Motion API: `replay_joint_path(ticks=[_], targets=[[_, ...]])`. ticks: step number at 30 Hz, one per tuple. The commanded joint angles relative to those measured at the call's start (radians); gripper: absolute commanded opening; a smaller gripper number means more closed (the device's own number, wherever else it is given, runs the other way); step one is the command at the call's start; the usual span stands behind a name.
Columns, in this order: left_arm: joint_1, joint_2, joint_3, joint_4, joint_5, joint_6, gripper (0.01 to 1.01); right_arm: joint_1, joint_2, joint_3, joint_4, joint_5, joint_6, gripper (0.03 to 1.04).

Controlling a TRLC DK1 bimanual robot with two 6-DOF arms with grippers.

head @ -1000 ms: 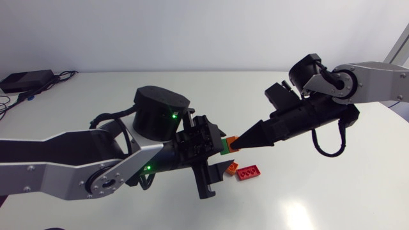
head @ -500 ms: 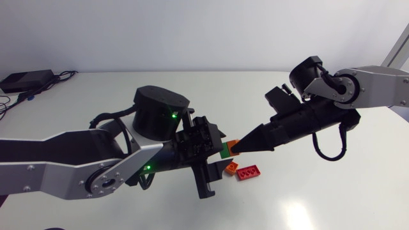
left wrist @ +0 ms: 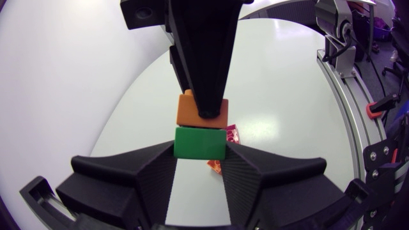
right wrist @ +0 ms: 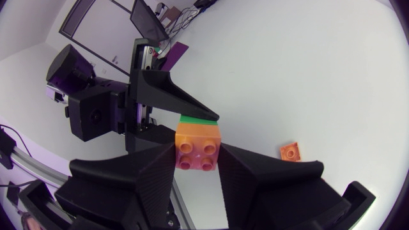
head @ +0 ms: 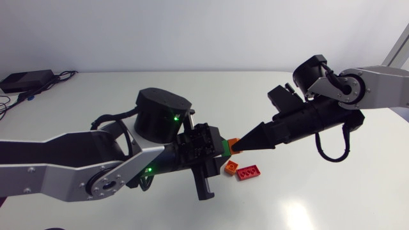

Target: Disassemble duplo

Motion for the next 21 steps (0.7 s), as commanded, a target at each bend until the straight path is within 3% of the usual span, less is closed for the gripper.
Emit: replay_joint_path(ticks=[1, 13, 16, 18, 21], targets=[[-0.016, 0.015, -0.015, -0.004, 0.007, 0.005, 0.289, 0.004, -0.017, -0.033, 0.012, 0.015, -0.042, 0.25], [-0.083, -0.005, -0.042, -0.063, -0.013, 0.066, 0.287, -0.011, 0.014, 0.018, -0.010, 0.038, -0.052, 0.25], [-0.077, -0.013, -0.049, -0.080, -0.013, 0.058, 0.287, -0.005, -0.029, -0.007, 0.045, 0.153, -0.050, 0.25], [-0.057, -0.013, -0.041, -0.106, -0.010, 0.046, 0.287, 0.013, -0.072, -0.053, 0.165, 0.271, 0.004, 0.25], [-0.022, -0.020, -0.026, -0.159, 0.027, 0.008, 0.289, 0.027, -0.128, -0.103, 0.265, 0.393, 0.034, 0.25]])
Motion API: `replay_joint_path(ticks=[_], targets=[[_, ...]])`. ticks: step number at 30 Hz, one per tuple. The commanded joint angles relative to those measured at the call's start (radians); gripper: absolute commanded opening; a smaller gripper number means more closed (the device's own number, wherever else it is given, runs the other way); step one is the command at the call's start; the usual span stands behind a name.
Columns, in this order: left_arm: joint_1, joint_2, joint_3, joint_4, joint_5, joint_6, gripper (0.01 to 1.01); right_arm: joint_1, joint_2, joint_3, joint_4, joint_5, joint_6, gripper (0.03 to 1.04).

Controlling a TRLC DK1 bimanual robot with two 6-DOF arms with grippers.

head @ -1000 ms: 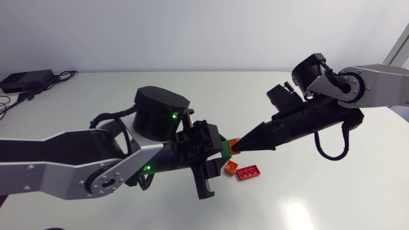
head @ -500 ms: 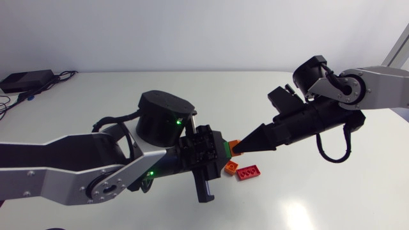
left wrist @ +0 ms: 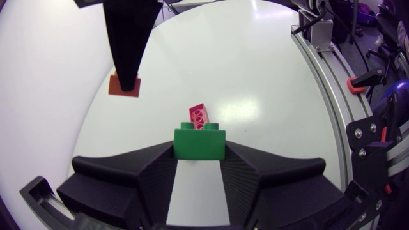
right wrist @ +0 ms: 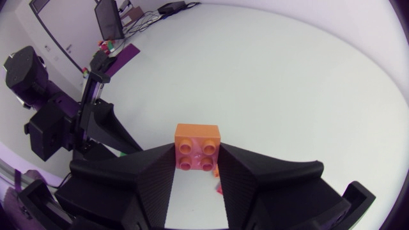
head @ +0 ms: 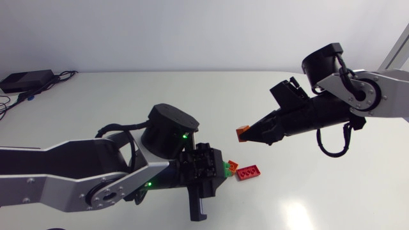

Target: Disassemble duplo

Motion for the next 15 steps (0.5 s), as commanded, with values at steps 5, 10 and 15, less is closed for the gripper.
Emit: replay_joint_path(ticks=[5, 10, 15], targets=[[0.140, 0.040, 0.086, -0.084, 0.047, -0.088, 0.292, 0.077, -0.025, -0.083, 0.116, 0.253, 0.011, 0.25], [0.227, 0.183, 0.202, -0.196, 0.039, -0.134, 0.293, 0.080, 0.064, -0.065, 0.131, 0.342, -0.029, 0.25], [0.266, 0.293, 0.247, -0.239, 0.039, -0.163, 0.293, 0.081, 0.139, -0.059, 0.133, 0.406, -0.051, 0.26]])
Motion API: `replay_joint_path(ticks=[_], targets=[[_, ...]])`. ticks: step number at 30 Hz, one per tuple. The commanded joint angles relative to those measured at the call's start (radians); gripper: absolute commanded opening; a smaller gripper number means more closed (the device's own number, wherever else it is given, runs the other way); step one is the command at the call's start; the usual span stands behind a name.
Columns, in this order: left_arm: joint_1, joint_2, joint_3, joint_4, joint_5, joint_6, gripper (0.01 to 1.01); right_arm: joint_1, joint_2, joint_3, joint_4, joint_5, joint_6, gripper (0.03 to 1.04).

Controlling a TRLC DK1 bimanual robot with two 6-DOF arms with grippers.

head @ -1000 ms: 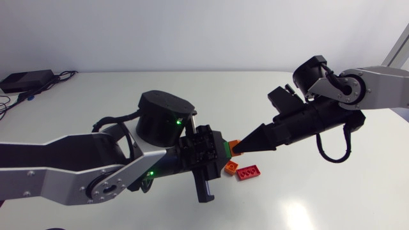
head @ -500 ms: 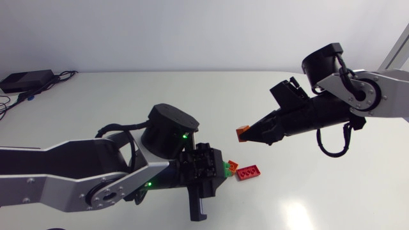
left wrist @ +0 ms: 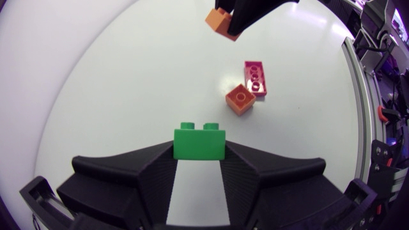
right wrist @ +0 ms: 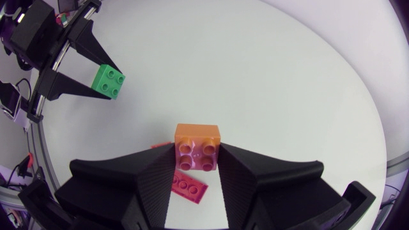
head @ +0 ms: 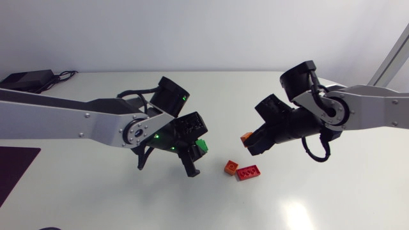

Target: Disassemble duplo

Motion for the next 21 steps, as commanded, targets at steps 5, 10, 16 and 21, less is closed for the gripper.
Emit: replay_joint_path(ticks=[5, 10, 16, 21], targets=[[0.030, 0.163, 0.066, -0.090, -0.014, -0.039, 0.293, 0.006, 0.092, 0.000, 0.015, 0.059, -0.031, 0.26], [0.035, 0.217, 0.088, -0.115, -0.016, -0.044, 0.295, 0.009, 0.142, 0.023, 0.023, 0.073, -0.031, 0.26], [0.033, 0.226, 0.091, -0.116, -0.025, -0.045, 0.425, 0.053, 0.233, 0.066, 0.024, 0.123, -0.029, 0.26], [0.043, 0.229, 0.094, -0.116, -0.037, -0.051, 0.700, 0.083, 0.302, 0.094, 0.035, 0.149, -0.028, 0.26]])
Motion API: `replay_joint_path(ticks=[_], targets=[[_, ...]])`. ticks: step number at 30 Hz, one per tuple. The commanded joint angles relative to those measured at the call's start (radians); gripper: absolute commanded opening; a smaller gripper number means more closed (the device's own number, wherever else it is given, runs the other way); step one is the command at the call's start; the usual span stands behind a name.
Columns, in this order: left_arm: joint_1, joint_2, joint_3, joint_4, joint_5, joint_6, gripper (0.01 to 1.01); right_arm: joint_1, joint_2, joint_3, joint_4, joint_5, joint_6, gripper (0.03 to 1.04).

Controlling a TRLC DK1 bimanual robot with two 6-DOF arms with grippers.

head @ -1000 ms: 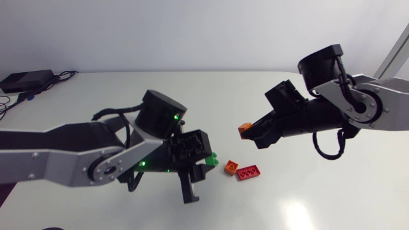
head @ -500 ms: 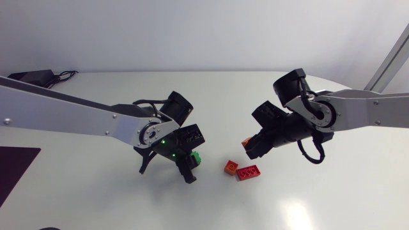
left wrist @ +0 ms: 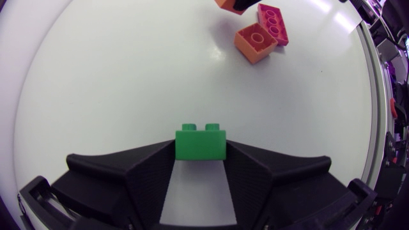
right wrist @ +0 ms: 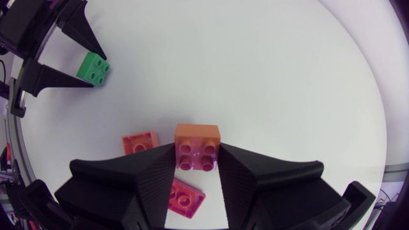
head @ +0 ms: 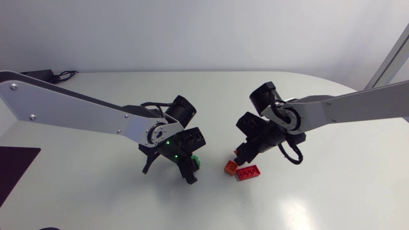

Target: Disassemble duplo

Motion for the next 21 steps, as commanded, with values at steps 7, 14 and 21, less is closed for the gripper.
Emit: replay_joint_path(ticks=[7, 14, 21], targets=[[0.022, 0.021, 0.018, -0.012, -0.021, -0.022, 0.923, 0.017, 0.083, 0.039, 0.013, 0.043, -0.007, 0.27], [0.031, -0.063, -0.001, -0.017, -0.029, -0.021, 0.962, 0.017, 0.104, 0.032, 0.018, 0.064, -0.013, 0.72], [0.034, -0.255, -0.051, -0.035, -0.029, -0.021, 0.972, 0.025, -0.012, -0.003, -0.011, 0.069, -0.013, 1.00]])
